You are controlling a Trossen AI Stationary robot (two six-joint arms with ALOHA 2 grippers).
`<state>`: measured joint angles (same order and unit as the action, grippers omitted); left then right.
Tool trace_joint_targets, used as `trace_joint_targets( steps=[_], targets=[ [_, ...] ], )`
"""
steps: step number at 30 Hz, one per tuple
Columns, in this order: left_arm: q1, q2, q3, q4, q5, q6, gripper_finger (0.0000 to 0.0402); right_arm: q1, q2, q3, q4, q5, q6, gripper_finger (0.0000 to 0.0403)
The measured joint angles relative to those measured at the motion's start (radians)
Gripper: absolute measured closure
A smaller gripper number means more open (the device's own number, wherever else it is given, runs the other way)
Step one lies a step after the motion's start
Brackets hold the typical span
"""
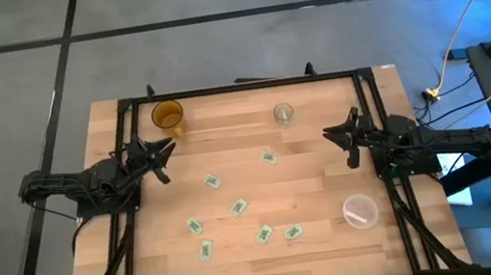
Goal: Pick and place Stevia / Truvia into bins
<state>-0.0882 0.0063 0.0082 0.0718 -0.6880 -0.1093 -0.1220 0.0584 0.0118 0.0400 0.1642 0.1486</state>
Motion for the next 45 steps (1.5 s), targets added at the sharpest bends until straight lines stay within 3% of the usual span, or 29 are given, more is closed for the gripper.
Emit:
trace_joint_targets(
  steps=[36, 41, 45],
  targets=[
    [0.000, 0.000, 0.000, 0.003, 0.000, 0.000, 0.0304, 0.000, 0.000, 0.002, 0.015, 0.000, 0.080, 0.0324],
    [0.000, 0.000, 0.000, 0.006, -0.001, 0.000, 0.0304, 0.002, 0.019, 0.073, 0.013, 0.001, -0.044, 0.0324],
    [0.000, 0.000, 0.000, 0.006, 0.001, 0.000, 0.0304, 0.002, 0.104, 0.209, -0.015, 0.000, -0.164, 0.0324]
  ],
)
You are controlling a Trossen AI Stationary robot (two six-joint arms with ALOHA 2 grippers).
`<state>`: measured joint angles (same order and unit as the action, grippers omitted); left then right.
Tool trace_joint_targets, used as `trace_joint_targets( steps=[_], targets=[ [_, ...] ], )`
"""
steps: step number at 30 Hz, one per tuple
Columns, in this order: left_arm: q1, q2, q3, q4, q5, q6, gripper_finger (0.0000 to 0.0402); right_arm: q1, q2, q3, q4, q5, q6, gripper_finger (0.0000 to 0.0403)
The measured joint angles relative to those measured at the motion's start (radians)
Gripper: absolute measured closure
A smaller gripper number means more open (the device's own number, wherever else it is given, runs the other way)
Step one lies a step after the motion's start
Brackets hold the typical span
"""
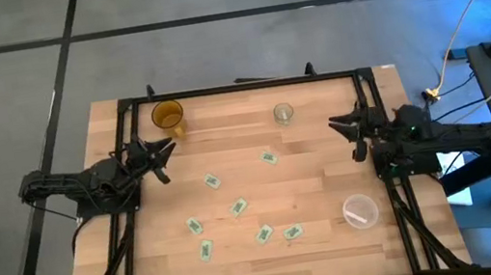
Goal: Pick and place Stevia / Truvia into bins
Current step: Put the stevia packet into the transparent container
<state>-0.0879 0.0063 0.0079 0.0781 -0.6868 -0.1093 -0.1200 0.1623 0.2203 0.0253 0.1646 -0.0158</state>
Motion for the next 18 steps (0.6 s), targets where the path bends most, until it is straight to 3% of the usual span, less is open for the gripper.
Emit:
trace_joint_targets(
  steps=[9, 18],
  targets=[
    [0.000, 0.000, 0.000, 0.000, 0.000, 0.000, 0.0304, 0.024, 0.447, 0.473, -0.225, -0.051, -0.251, 0.0324],
    [0.000, 0.000, 0.000, 0.000, 0.000, 0.000, 0.0304, 0.200, 0.920, 0.926, -0.548, -0.089, -0.464, 0.0324]
  ],
)
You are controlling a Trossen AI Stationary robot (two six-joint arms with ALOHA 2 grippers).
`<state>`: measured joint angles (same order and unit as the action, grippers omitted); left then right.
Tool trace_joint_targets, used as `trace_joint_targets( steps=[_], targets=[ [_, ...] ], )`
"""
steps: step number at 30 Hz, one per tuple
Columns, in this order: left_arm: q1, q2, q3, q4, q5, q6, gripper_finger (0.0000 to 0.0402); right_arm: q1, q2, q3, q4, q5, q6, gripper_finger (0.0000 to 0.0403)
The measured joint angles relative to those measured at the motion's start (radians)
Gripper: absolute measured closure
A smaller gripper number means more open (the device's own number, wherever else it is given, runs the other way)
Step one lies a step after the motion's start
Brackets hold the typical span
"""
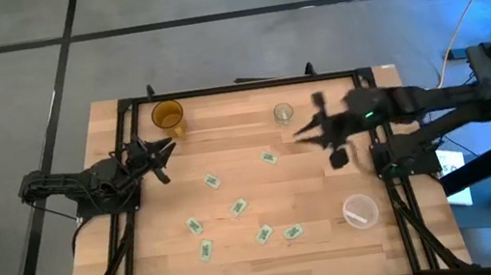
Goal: Pick and place Stevia / Truvia into bins
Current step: Put the stevia packet into the transparent container
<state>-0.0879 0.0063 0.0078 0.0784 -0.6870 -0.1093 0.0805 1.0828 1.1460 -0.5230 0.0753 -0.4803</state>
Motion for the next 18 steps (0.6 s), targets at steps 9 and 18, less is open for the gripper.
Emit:
trace_joint_targets(
  steps=[9, 18],
  targets=[
    [0.000, 0.000, 0.000, 0.000, 0.000, 0.000, 0.0304, 0.156, 0.324, 0.164, -0.115, -0.045, 0.031, 0.0324],
    [0.000, 0.000, 0.000, -0.005, -0.001, 0.000, 0.0304, 0.225, 0.540, 0.156, -0.155, -0.047, 0.034, 0.0324]
  ],
)
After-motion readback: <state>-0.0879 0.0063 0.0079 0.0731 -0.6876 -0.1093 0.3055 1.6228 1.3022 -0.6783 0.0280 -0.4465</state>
